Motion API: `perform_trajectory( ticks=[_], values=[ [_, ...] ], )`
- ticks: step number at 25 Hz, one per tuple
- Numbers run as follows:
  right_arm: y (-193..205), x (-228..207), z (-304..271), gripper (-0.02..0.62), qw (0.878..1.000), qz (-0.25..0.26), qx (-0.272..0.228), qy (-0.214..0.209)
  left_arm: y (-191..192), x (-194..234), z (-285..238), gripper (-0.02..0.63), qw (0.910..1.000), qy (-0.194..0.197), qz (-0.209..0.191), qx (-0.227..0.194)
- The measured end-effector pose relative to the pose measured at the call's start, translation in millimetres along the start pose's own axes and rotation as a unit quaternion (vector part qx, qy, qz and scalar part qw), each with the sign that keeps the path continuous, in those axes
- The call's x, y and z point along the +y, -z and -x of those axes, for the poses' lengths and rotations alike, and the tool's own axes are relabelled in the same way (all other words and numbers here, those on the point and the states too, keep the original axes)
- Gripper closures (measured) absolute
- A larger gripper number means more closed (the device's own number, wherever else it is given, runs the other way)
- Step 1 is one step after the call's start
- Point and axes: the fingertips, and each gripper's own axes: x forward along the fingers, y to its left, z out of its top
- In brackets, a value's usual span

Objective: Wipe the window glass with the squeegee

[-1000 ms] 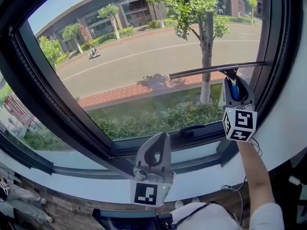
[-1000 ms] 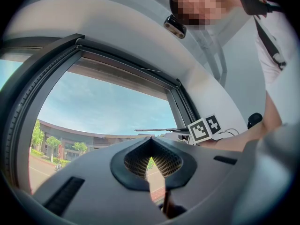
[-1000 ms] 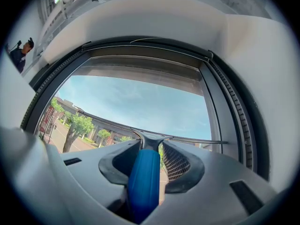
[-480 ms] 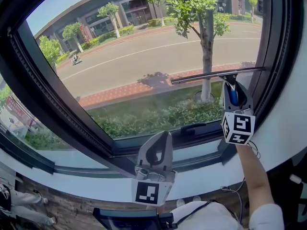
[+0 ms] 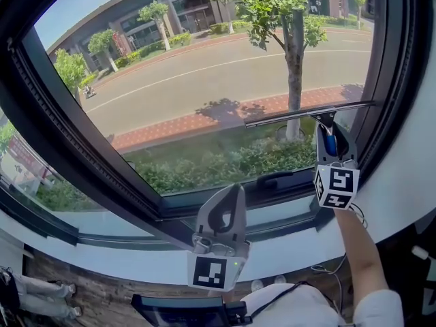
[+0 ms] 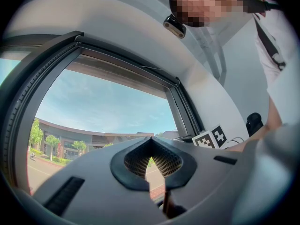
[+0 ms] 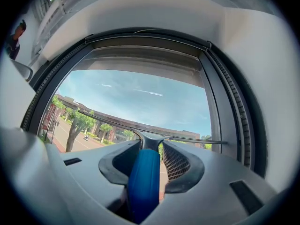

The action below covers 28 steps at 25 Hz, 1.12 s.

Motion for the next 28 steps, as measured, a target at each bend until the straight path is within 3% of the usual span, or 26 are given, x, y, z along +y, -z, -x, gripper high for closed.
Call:
perform_trajectory(
  ticks=[28],
  values=[
    [73.4, 16.6, 21.5, 0.446, 0.997, 0.021, 0.073, -0.02, 7.7, 0.6, -1.6, 0.604, 0.9999, 0.001, -0.001, 0.014]
  ],
)
